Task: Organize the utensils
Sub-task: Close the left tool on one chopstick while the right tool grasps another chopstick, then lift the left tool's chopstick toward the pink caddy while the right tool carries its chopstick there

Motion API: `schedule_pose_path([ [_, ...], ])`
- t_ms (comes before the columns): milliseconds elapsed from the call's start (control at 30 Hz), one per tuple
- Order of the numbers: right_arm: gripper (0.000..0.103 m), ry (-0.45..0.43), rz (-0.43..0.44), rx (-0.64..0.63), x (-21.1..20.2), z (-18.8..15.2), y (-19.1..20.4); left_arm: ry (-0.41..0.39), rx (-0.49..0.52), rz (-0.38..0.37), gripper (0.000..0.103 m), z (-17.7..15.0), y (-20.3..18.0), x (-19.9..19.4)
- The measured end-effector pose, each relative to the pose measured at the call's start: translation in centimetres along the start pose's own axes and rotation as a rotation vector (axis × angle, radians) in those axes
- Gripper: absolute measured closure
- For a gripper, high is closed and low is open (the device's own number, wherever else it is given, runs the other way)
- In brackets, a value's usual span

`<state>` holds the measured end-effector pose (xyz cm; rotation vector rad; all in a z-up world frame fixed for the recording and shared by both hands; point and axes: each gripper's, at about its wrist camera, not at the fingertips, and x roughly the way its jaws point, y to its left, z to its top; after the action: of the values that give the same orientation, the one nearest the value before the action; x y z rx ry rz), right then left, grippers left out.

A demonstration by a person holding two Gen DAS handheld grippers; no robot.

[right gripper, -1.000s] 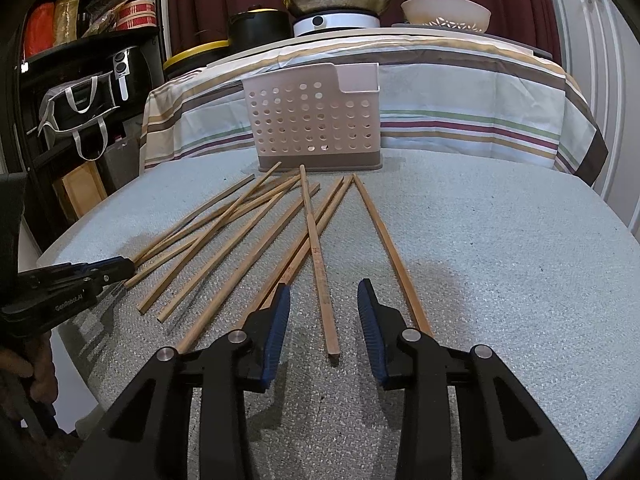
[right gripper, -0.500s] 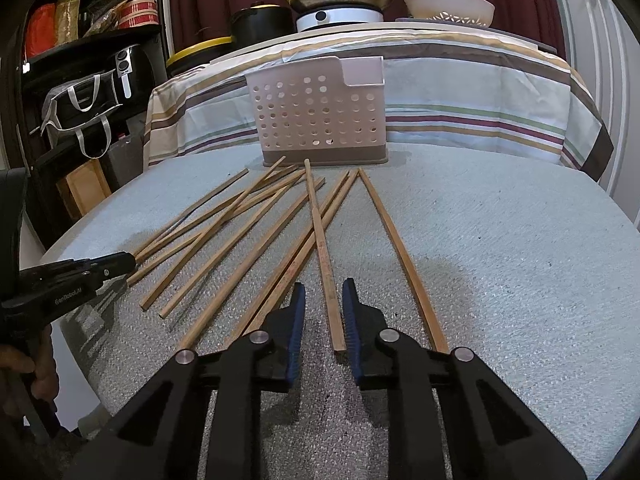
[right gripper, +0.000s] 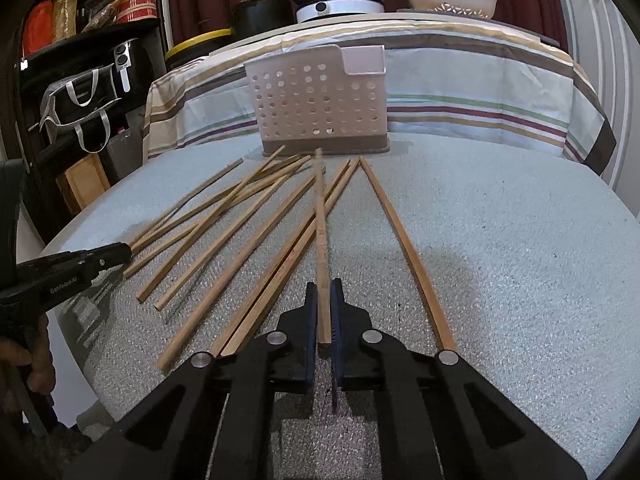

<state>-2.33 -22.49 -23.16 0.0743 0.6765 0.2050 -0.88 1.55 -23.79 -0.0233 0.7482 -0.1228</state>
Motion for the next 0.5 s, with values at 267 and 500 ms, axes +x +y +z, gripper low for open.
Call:
schedule_pose_path([
  [267,0.096,-0.051,-0.018,0.005,-1.1,0.7,-0.1,-0.028,0.005,0.015,0.097,0.4,0.2,-0.6],
  [500,0.096,-0.108,-0.031,-0.021,-2.7,2.2,0.4,-0.089,0.015,0.046,0.097,1.4,0.7,-1.9],
])
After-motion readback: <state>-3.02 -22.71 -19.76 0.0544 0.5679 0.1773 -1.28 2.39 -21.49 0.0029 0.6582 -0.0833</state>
